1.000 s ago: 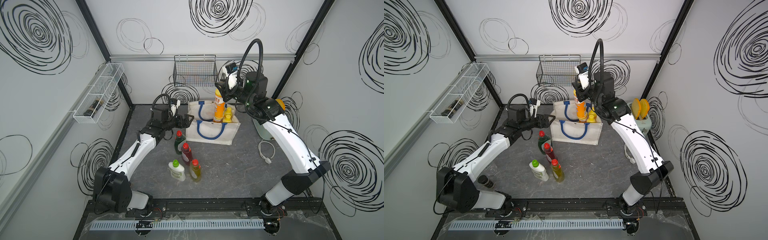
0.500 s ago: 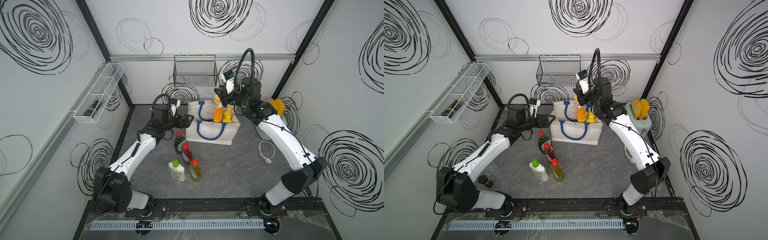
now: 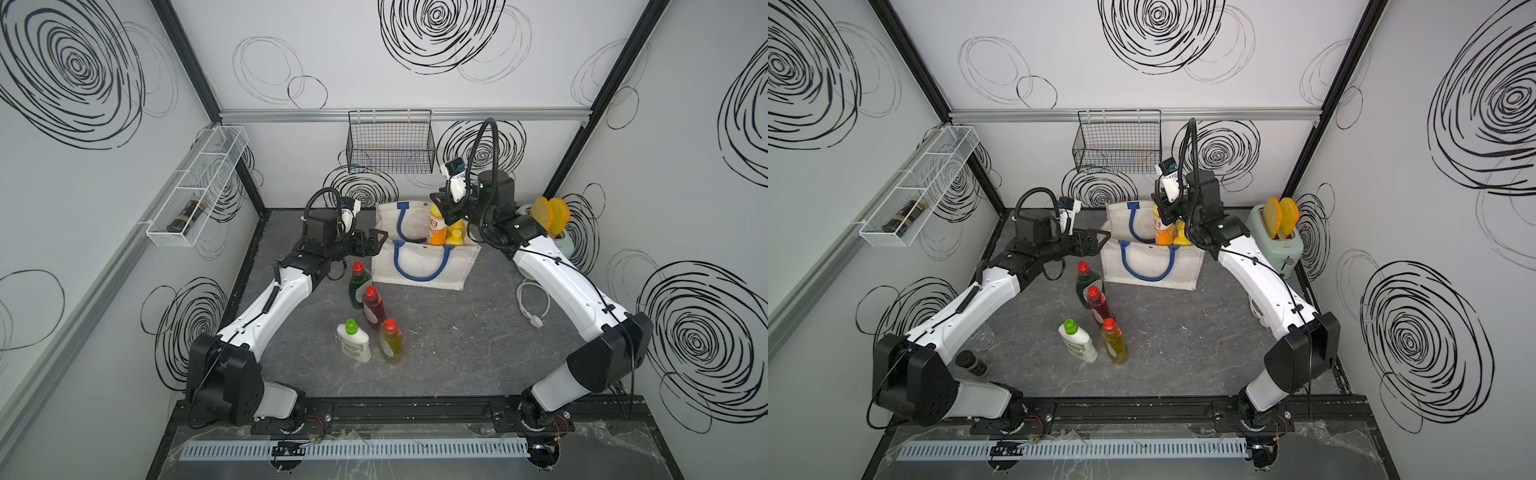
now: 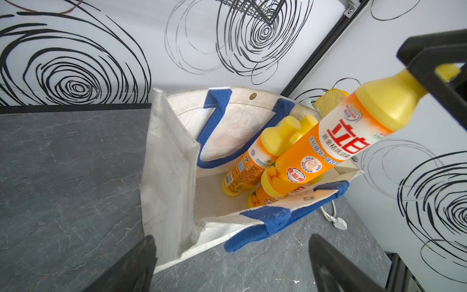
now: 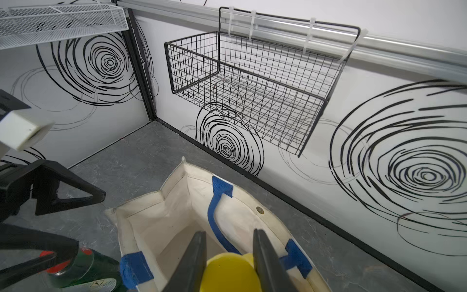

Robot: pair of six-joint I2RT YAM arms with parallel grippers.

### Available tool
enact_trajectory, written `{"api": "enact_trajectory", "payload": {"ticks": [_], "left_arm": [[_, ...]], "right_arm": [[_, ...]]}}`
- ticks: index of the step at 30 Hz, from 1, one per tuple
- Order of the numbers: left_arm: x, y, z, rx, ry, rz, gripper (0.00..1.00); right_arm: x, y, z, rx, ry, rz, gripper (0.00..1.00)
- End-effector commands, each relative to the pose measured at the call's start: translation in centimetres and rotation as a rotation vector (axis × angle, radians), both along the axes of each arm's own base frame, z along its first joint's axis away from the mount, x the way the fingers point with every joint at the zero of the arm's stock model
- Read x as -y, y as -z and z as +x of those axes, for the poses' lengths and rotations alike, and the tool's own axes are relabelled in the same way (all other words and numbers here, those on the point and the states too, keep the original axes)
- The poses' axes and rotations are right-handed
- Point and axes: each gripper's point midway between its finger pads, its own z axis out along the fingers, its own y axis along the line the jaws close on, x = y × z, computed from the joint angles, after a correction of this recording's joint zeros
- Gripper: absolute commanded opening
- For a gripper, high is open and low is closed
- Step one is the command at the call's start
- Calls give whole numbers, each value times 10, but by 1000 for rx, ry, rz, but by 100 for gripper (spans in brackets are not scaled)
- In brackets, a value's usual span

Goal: Pack dish soap into the shopping bag
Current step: Place the bottle of dish soap in the shopping bag.

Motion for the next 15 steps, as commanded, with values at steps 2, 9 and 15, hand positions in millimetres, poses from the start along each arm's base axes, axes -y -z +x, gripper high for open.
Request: {"api": "enact_trajectory", "payload": {"ticks": [2,9,15], "left_arm": [[4,-18,2,57,7,5,96],[5,-17,2,58,9,10,96],[7,-17,1,57,17,7,96]], "right_arm": [[13,-71,-12,209,19,105,0],[16,-50,-10,186,40,74,0],[19,-29,-4,162,63,42,0]]}}
